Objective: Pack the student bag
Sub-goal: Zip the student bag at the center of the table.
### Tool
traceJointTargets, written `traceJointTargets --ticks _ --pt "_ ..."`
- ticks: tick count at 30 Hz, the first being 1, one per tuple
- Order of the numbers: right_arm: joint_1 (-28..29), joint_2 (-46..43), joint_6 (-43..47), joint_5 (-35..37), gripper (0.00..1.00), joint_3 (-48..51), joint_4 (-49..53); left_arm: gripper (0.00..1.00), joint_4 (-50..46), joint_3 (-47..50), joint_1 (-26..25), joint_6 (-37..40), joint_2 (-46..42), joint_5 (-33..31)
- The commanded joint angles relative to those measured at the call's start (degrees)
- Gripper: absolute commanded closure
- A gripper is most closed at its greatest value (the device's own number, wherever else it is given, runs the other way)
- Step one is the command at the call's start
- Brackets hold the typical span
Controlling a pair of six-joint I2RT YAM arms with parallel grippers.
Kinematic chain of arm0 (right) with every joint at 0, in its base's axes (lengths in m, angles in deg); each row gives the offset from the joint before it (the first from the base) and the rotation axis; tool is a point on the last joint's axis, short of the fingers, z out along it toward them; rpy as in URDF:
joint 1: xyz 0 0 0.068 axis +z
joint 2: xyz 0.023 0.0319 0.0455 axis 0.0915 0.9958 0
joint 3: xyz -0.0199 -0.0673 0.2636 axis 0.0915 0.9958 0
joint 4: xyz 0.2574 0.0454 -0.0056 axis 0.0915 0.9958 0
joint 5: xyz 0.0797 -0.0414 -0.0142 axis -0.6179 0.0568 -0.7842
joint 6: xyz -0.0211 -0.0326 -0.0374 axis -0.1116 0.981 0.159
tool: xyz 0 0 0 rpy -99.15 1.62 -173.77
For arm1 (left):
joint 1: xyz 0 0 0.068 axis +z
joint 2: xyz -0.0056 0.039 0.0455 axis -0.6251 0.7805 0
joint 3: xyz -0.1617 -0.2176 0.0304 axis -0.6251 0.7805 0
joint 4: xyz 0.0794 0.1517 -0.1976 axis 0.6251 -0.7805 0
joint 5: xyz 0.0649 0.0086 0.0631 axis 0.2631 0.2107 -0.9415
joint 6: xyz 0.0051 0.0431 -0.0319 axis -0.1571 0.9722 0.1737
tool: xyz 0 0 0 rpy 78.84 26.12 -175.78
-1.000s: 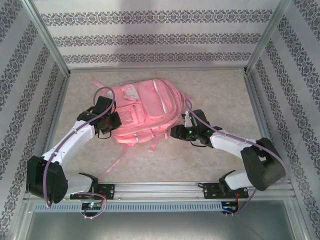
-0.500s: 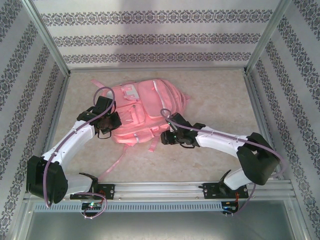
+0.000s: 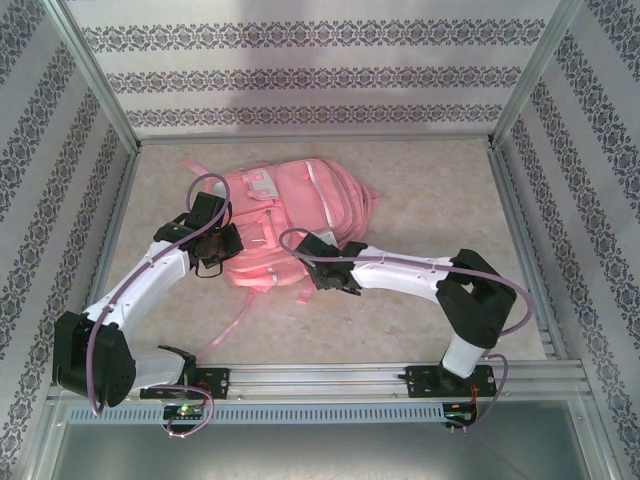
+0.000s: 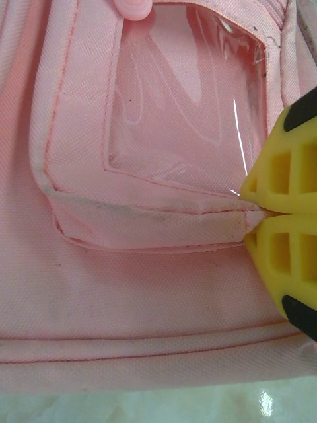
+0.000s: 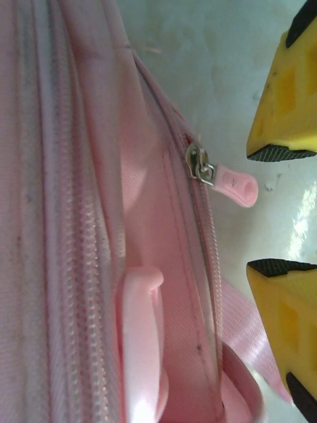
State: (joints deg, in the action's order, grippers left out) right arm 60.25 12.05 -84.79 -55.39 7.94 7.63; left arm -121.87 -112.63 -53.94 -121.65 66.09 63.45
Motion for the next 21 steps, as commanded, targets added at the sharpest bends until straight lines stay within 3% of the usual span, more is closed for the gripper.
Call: traceJointTargets --ticks 1,12,21 --pt "2.17 2.67 -3.59 11.53 0.55 -3.79 8.97 1.0 2.39 -0.96 1.05 -0.32 0.57 -1.74" --pt "3.61 8.74 -7.11 11.85 0.5 -6.97 10.26 1.0 2.83 -0.59 1.61 -0.55 1.08 -1.22" --pt "3.8 13.77 -6.87 15.44 0.56 -10.9 12.26 1.0 3.09 -0.34 2.19 -0.99 1.29 -0.34"
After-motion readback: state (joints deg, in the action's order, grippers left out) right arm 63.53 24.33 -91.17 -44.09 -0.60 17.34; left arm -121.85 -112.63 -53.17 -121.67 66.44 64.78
